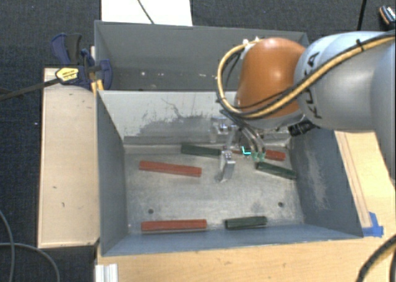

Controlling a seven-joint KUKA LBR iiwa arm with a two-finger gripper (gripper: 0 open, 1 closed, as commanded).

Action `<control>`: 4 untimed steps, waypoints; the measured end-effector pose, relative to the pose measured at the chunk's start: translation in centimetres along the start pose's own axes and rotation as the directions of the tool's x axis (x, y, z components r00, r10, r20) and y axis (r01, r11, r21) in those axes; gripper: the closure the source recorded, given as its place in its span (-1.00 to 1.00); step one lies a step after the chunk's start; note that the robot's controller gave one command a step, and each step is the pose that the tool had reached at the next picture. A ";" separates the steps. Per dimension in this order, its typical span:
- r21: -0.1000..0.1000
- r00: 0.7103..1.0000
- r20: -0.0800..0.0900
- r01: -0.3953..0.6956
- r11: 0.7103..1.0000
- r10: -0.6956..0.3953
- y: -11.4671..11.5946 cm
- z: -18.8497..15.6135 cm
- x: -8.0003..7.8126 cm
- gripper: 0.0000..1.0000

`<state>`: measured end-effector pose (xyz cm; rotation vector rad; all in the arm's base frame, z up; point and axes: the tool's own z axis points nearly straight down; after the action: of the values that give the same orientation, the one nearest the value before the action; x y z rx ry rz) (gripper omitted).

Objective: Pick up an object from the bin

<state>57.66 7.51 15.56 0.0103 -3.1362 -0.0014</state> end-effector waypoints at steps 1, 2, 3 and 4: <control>-0.002 1.000 0.002 0.028 1.000 -0.028 6.5 8.9 -0.3 -1.00; 0.000 0.994 0.012 0.105 0.994 -0.105 8.6 5.3 -0.6 -1.00; -0.002 1.000 0.013 0.016 1.000 -0.016 8.9 2.9 0.1 -1.00; 0.001 1.000 0.002 -0.007 1.000 0.007 7.9 8.9 -0.4 -1.00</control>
Offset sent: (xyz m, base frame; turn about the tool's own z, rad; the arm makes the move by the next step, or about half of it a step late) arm 0.0034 0.0616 -0.0856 -0.0216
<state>57.92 15.45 6.70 -0.0001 -3.1386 0.0003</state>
